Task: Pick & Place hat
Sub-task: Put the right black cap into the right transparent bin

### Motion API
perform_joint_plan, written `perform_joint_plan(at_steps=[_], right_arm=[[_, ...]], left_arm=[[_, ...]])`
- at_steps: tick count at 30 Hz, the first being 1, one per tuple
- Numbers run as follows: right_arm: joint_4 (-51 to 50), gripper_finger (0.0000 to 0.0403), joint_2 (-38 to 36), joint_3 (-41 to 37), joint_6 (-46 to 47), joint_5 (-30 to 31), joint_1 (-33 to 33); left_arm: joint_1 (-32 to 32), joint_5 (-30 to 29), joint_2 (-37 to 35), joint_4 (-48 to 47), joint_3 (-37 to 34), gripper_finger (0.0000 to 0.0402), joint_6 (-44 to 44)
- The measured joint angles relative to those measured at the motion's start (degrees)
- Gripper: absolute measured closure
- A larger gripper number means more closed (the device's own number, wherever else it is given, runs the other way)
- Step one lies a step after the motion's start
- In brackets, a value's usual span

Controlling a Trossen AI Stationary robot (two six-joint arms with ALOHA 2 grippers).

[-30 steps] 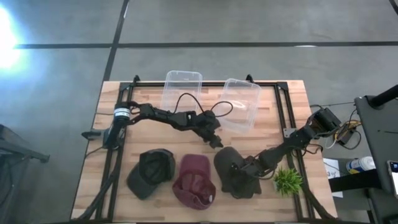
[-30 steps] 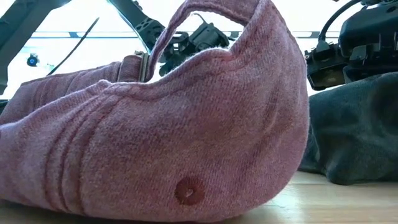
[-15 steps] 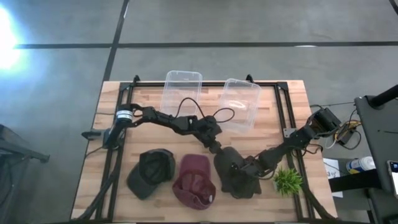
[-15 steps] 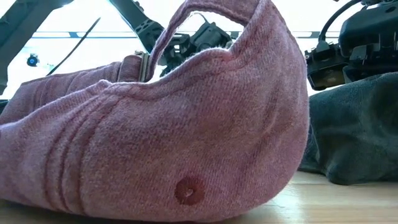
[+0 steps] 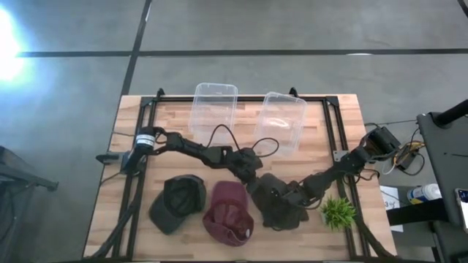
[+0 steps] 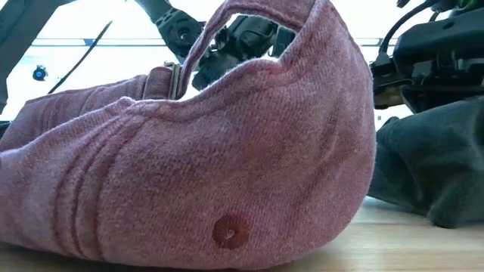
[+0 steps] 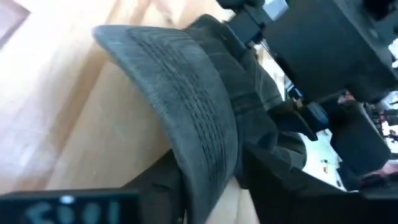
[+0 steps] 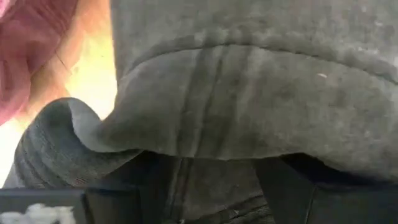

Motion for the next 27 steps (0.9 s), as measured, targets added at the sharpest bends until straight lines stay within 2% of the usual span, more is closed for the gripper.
perform_joint_plan(at_steps=[5, 9, 13, 15, 17, 21, 24, 25, 27], right_arm=[[-1.1, 0.0188, -0.6, 1.2, -1.0, 0.3, 0.3], [-3.4, 0.0188, -4.2, 3.1, -1.8, 2.0, 0.8], [-13.5, 0.0188, -10.0, 6.1, -4.0, 6.7, 1.2], [-20.2, 0.0188, -14.0, 8.4, -5.2, 9.8, 1.2], [-28.2, 0.0188, -17.8, 11.2, -5.6, 14.0, 1.1], [-41.6, 0.0188, -23.9, 16.8, -4.2, 23.4, 1.1], [-47.5, 0.0188, -26.3, 19.8, -3.6, 28.9, 0.9], [-48.7, 0.0188, -26.7, 20.5, -3.7, 30.1, 0.7], [-50.1, 0.0188, -26.9, 21.4, -3.8, 31.6, 0.0]], left_arm=[[0.1, -0.4, -1.3, 0.2, 0.0, 0.0381, 0.6], [0.4, -1.5, -5.2, -3.1, 0.0, 0.0392, 3.0], [0.7, -8.9, -13.1, -11.2, 0.1, 0.0395, 7.9], [0.6, -13.5, -17.8, -15.3, 0.4, 0.0395, 10.4], [0.3, -20.6, -22.6, -17.4, 0.6, 0.0395, 13.0], [-0.4, -39.8, -30.5, -15.9, 3.1, 0.0396, 21.2], [0.5, -51.7, -30.9, -14.3, 7.4, 0.0396, 30.5], [0.9, -54.3, -29.8, -13.9, 9.0, 0.0396, 33.6], [2.1, -55.4, -26.7, -14.2, 12.6, 0.0396, 38.2]])
